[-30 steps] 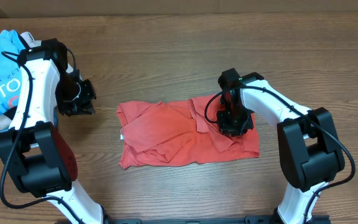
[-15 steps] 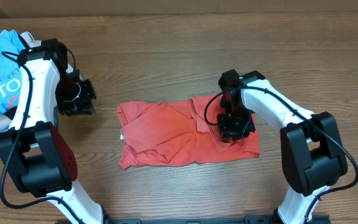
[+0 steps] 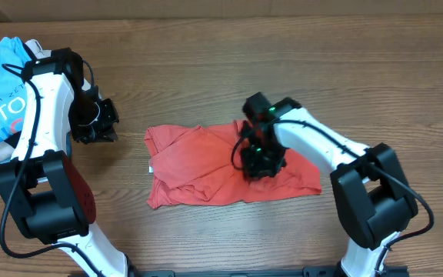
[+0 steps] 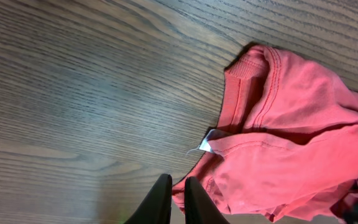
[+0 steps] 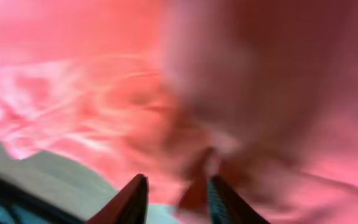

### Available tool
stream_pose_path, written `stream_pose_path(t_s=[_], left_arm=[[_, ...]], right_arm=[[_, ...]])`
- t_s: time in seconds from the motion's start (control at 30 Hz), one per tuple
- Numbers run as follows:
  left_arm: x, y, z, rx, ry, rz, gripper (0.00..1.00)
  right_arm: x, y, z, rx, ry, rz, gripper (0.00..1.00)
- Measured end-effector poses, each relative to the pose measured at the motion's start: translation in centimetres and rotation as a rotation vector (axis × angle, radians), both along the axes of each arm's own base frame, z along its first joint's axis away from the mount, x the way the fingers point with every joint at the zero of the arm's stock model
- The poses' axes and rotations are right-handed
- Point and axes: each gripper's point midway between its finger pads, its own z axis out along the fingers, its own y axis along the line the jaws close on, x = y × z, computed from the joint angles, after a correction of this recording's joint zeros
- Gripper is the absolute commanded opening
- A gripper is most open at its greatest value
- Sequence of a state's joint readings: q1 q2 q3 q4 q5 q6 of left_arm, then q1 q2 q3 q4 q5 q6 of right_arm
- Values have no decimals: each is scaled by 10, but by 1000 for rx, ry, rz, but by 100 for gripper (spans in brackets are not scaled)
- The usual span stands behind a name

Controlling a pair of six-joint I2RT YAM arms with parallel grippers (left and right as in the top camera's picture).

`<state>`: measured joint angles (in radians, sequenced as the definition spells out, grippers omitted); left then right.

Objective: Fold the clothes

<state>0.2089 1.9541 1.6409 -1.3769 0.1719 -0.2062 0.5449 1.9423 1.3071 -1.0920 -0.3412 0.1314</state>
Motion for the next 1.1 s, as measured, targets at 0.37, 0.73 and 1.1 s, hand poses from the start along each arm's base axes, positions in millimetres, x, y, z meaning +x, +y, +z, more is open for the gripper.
stream_pose_path(t_s=[0.37,0.73,1.1], left_arm=[[0,0,0,0,-1,-4,12],[0,0,0,0,-1,-4,12],[0,0,0,0,-1,-4,12]], right_arm=[[-15,4,2,-23,31,27,27],[3,-25,31,-125,-69,-29,35],[-9,-25,9,-145,-74,-1,45]])
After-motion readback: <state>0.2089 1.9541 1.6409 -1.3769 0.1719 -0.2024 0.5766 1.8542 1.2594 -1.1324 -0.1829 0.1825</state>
